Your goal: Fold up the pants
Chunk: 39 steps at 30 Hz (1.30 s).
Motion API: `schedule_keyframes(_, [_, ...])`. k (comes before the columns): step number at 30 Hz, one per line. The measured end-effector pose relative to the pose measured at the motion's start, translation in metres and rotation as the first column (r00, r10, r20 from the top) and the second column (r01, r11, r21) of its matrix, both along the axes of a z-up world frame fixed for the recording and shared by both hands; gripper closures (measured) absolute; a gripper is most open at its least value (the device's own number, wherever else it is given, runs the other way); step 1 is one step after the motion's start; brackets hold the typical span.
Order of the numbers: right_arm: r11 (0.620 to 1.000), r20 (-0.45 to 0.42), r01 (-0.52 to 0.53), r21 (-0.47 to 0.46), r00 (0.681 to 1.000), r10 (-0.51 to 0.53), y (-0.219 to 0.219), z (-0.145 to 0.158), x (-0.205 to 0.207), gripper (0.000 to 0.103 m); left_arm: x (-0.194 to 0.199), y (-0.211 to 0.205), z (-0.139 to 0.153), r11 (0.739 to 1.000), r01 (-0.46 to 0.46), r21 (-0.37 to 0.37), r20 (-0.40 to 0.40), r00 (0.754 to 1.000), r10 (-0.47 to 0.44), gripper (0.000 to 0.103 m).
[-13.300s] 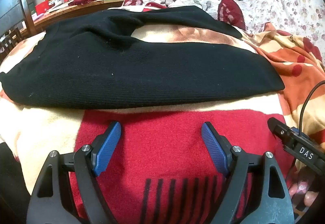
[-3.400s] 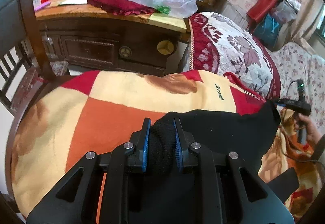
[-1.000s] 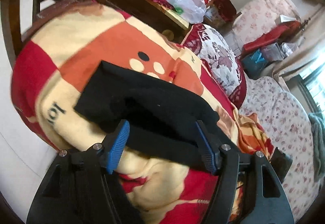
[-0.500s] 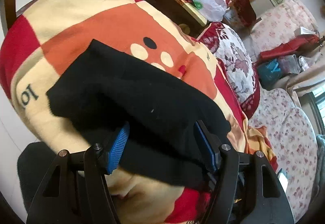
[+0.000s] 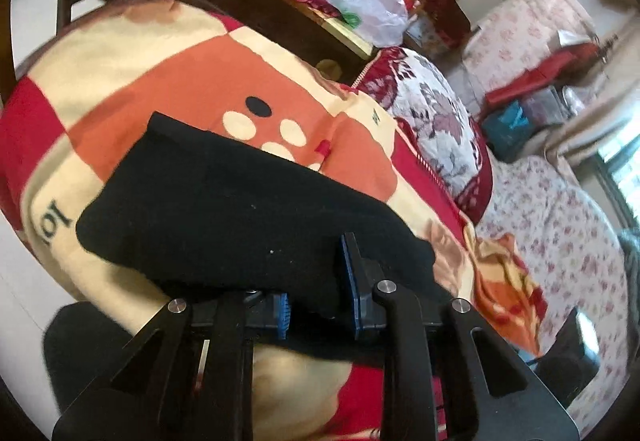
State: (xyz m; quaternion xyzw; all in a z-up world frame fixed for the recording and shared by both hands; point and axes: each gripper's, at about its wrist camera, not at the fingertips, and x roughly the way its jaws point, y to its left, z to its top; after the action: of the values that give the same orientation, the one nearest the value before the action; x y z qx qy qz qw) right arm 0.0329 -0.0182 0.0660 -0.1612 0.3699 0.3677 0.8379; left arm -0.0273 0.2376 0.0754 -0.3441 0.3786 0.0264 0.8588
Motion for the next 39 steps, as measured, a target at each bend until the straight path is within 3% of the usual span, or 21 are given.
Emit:
schedule_keyframes(4, [0.999, -0.017, -0.041, -0.016, 0.999, 0.041, 0.002, -0.005, -0.015, 0.094, -0.006, 0.003, -0.020, 1.000, -0.002, 0.027, -0.081, 0.997, 0.004, 0.082])
schedule_keyframes(6, [0.997, -0.048, -0.056, -0.055, 0.997, 0.054, 0.007, -0.021, -0.018, 0.094, -0.007, 0.008, -0.040, 1.000, 0.005, -0.015, -0.150, 0.989, -0.008, 0.082])
schedule_keyframes(8, [0.996, -0.119, -0.043, -0.079, 0.992, 0.033, 0.010, -0.040, -0.011, 0.093, -0.012, 0.014, -0.045, 0.998, -0.007, -0.063, -0.152, 0.988, -0.002, 0.082])
schedule_keyframes(9, [0.997, -0.161, -0.032, -0.072, 0.987, 0.020, 0.009, -0.046, -0.007, 0.092, -0.018, 0.018, -0.041, 0.997, -0.019, -0.073, -0.142, 0.990, 0.009, 0.077])
schedule_keyframes(10, [0.999, -0.177, -0.028, -0.045, 0.984, 0.020, 0.006, -0.043, -0.005, 0.090, -0.022, 0.021, -0.038, 0.998, -0.028, -0.062, -0.143, 0.989, 0.018, 0.065])
schedule_keyframes(12, [0.998, -0.208, -0.054, 0.020, 0.977, 0.057, 0.001, -0.029, -0.002, 0.078, -0.033, 0.033, -0.034, 0.997, -0.065, -0.034, -0.152, 0.987, 0.060, 0.049])
schedule_keyframes(13, [0.997, -0.210, -0.068, 0.042, 0.975, 0.075, 0.000, -0.022, 0.000, 0.063, -0.037, 0.038, -0.033, 0.996, -0.080, -0.038, -0.150, 0.986, 0.074, 0.048])
schedule_keyframes(14, [0.994, -0.205, -0.082, 0.066, 0.974, 0.094, -0.001, -0.013, 0.001, 0.060, -0.041, 0.043, -0.034, 0.995, -0.087, -0.046, -0.151, 0.985, 0.079, 0.048])
schedule_keyframes(19, [0.980, -0.191, -0.137, 0.145, 0.968, 0.164, 0.025, 0.023, 0.022, 0.060, -0.051, 0.061, -0.037, 0.986, -0.141, -0.091, -0.147, 0.981, 0.127, 0.048])
schedule_keyframes(23, [0.956, -0.219, -0.210, 0.205, 0.942, 0.254, 0.081, 0.027, 0.051, 0.059, -0.046, 0.062, -0.034, 0.984, -0.162, -0.077, -0.139, 0.979, 0.151, 0.048])
schedule_keyframes(27, [0.940, -0.219, -0.305, 0.153, 0.917, 0.333, 0.143, 0.014, 0.070, 0.059, -0.037, 0.065, -0.035, 0.983, -0.171, -0.062, -0.155, 0.975, 0.160, 0.048])
schedule_keyframes(30, [0.923, -0.219, -0.365, 0.119, 0.897, 0.383, 0.181, 0.002, 0.078, 0.059, -0.033, 0.064, -0.034, 0.983, -0.181, -0.008, -0.165, 0.970, 0.177, 0.048])
schedule_keyframes(35, [0.913, -0.237, -0.400, 0.077, 0.882, 0.406, 0.222, -0.020, 0.091, 0.055, -0.028, 0.063, -0.038, 0.981, -0.191, 0.038, -0.185, 0.963, 0.195, 0.048])
schedule_keyframes(39, [0.901, -0.196, -0.434, -0.004, 0.884, 0.425, 0.245, -0.027, 0.091, 0.055, -0.026, 0.064, -0.044, 0.980, -0.199, 0.033, -0.205, 0.958, 0.201, 0.048])
